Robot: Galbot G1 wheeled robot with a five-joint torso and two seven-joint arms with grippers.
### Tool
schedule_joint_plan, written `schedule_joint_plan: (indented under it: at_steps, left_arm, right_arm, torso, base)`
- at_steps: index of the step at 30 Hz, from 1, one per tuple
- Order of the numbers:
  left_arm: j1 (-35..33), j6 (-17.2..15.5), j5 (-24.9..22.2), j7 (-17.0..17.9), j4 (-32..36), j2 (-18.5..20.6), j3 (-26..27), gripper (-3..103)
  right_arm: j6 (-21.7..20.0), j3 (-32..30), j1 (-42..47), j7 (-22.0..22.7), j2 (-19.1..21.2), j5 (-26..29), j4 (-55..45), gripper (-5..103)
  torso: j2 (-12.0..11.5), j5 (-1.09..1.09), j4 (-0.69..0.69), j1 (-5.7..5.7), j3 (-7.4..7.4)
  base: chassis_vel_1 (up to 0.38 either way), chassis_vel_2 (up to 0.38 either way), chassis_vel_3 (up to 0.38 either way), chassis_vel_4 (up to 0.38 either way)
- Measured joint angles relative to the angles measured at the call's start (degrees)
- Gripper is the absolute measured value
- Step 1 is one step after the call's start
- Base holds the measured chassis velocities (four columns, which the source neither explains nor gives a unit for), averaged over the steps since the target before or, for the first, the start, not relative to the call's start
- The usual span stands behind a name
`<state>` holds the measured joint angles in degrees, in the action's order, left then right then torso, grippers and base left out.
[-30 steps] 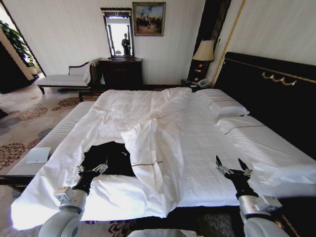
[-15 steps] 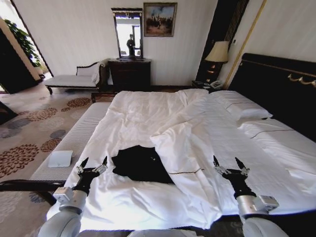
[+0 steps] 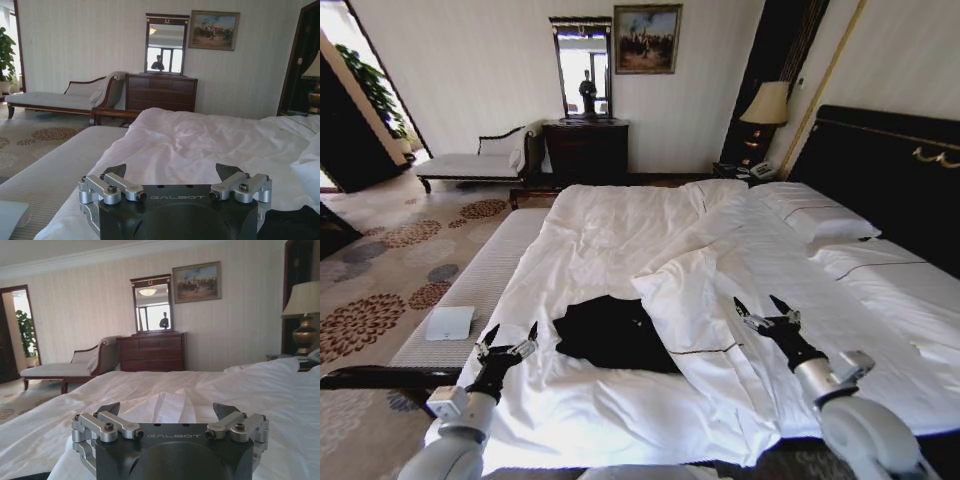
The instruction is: Fold the clothes on the bed.
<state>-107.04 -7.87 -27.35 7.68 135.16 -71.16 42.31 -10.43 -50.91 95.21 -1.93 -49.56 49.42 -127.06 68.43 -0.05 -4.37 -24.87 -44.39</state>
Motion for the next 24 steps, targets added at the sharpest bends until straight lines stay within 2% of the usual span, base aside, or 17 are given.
schedule_joint_plan:
  at_steps: [2, 3, 6, 7, 11, 12, 14, 18, 19, 22, 24]
  left_arm:
    - [-0.77, 0.45, 0.70, -0.40, -0.18, -1.09, 0.11, 100]
    - [-0.77, 0.45, 0.70, -0.40, -0.18, -1.09, 0.11, 100]
    - [-1.58, 1.46, 1.31, -1.23, -0.80, -2.56, 0.25, 100]
    - [-1.58, 1.46, 1.31, -1.23, -0.80, -2.56, 0.25, 100]
    - [-1.65, 3.00, 1.90, -1.87, -2.01, -4.66, -0.40, 100]
    - [-1.62, 3.05, 1.88, -1.89, -2.06, -4.91, -0.48, 100]
    - [-1.58, 3.07, 1.85, -1.89, -2.07, -4.99, -0.48, 100]
    - [-1.37, 3.19, 1.72, -1.89, -2.15, -5.16, 0.05, 100]
    - [-1.37, 3.19, 1.72, -1.89, -2.15, -5.16, 0.05, 100]
    - [-1.67, 3.44, 1.78, -1.95, -2.17, -5.51, 0.39, 100]
    - [-1.77, 3.49, 1.84, -2.01, -2.17, -5.65, 0.41, 100]
  right_arm:
    - [-1.02, 1.80, -3.85, -0.74, 6.32, 5.58, 3.94, 100]
    - [-1.02, 1.80, -3.85, -0.74, 6.32, 5.58, 3.94, 100]
    - [-1.71, 7.08, -9.47, -1.66, 11.76, 10.65, 9.36, 100]
    - [-1.71, 7.08, -9.47, -1.66, 11.76, 10.65, 9.36, 100]
    - [-1.95, 14.39, -16.66, -3.23, 16.93, 14.03, 15.89, 100]
    - [-2.23, 16.56, -19.44, -3.64, 18.24, 15.46, 17.58, 103]
    - [-2.52, 18.10, -21.67, -3.96, 18.98, 16.57, 18.59, 103]
    - [-4.08, 27.66, -35.80, -5.63, 21.08, 23.12, 24.35, 95]
    - [-4.08, 27.66, -35.80, -5.63, 21.08, 23.12, 24.35, 95]
    - [-5.13, 35.54, -44.61, -6.77, 20.77, 25.25, 28.92, 95]
    - [-5.32, 37.44, -46.69, -6.98, 20.44, 25.53, 30.00, 94]
  torso:
    - [0.00, 0.00, -0.03, 0.01, 0.00]
    - [0.00, 0.00, -0.03, 0.01, 0.00]
    - [0.01, 0.03, -0.03, 0.02, 0.01]
    - [0.01, 0.03, -0.03, 0.02, 0.01]
    - [0.00, 0.03, -0.04, 0.00, 0.00]
    - [0.00, 0.03, -0.05, 0.00, 0.00]
    - [0.00, 0.03, -0.04, 0.00, 0.00]
    - [0.00, 0.01, -0.03, 0.01, 0.01]
    - [0.00, 0.01, -0.03, 0.01, 0.01]
    - [0.00, 0.01, -0.03, 0.00, 0.00]
    - [0.00, 0.01, -0.03, 0.00, 0.00]
  base:
    - [0.000, 0.000, 0.000, 0.000]
    - [0.000, 0.000, 0.000, 0.000]
    - [0.000, 0.000, 0.000, 0.000]
    - [0.000, 0.000, 0.000, 0.000]
    - [0.000, 0.000, 0.000, 0.000]
    - [0.000, 0.000, 0.000, 0.000]
    - [0.000, 0.000, 0.000, 0.000]
    - [0.000, 0.000, 0.000, 0.000]
    - [0.000, 0.000, 0.000, 0.000]
    - [0.000, 0.000, 0.000, 0.000]
    - [0.000, 0.000, 0.000, 0.000]
